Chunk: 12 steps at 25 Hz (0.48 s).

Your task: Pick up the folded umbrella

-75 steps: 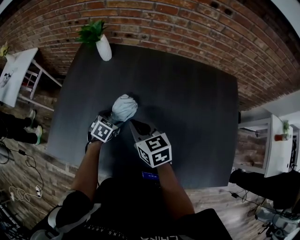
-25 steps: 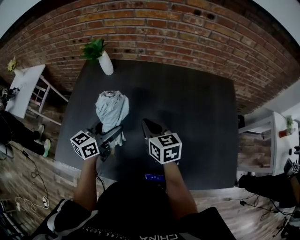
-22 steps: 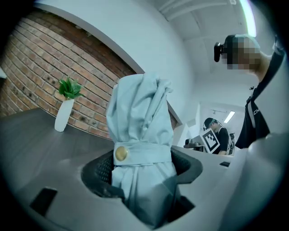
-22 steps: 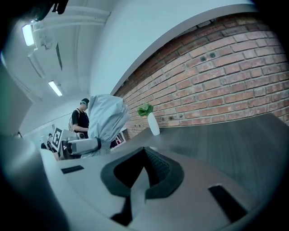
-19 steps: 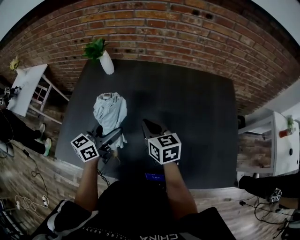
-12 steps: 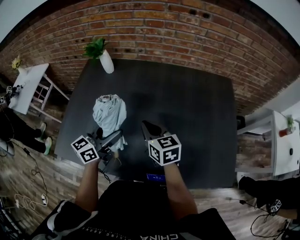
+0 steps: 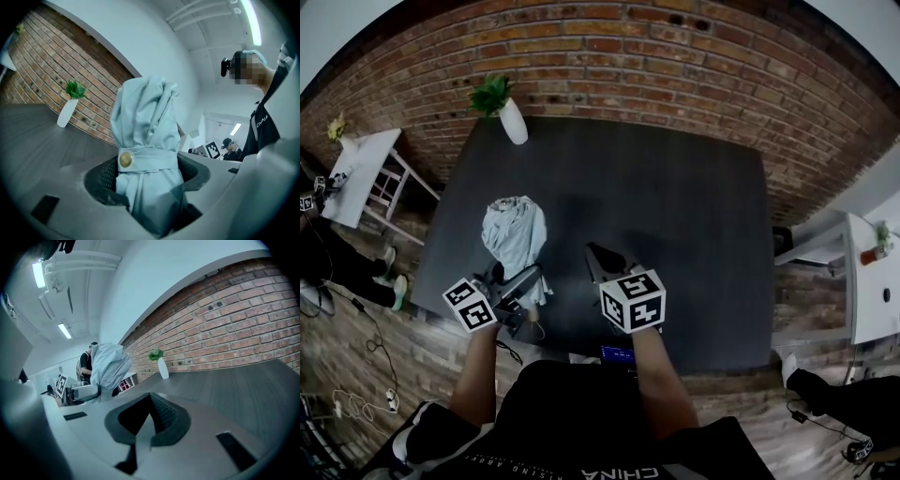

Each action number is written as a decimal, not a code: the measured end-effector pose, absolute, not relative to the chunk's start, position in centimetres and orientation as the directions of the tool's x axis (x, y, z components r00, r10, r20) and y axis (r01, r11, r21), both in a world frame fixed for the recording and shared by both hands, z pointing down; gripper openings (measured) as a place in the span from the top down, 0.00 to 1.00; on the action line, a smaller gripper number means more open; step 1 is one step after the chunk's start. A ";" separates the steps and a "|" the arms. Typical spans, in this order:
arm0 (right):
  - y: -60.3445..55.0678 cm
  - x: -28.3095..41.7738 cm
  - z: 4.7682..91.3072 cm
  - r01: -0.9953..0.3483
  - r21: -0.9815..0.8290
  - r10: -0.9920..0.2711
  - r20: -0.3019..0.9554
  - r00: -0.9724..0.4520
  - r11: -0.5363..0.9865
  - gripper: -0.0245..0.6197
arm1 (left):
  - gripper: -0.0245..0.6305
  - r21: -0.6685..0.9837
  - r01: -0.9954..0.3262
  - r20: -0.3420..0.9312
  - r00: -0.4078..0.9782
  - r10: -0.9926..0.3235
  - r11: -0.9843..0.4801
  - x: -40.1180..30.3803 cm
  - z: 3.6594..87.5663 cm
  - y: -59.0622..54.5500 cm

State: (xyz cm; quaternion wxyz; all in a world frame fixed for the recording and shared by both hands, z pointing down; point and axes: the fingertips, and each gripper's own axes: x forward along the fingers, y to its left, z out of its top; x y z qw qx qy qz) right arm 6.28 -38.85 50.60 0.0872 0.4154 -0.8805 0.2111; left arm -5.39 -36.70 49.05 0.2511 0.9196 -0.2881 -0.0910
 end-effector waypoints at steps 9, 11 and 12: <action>-38.1 6.5 50.1 -0.777 -0.294 -0.715 0.308 -0.628 0.556 0.95 | 0.51 0.532 -0.467 -0.025 0.825 -0.564 -0.707 -5.5 49.5 -36.0; -38.0 6.7 50.0 -0.781 -0.292 -0.721 0.304 -0.623 0.552 0.95 | 0.51 0.533 -0.462 -0.028 0.828 -0.560 -0.709 -5.4 49.5 -36.0; -38.0 6.8 50.0 -0.782 -0.292 -0.723 0.303 -0.621 0.550 0.95 | 0.51 0.532 -0.460 -0.028 0.829 -0.558 -0.711 -5.3 49.5 -36.0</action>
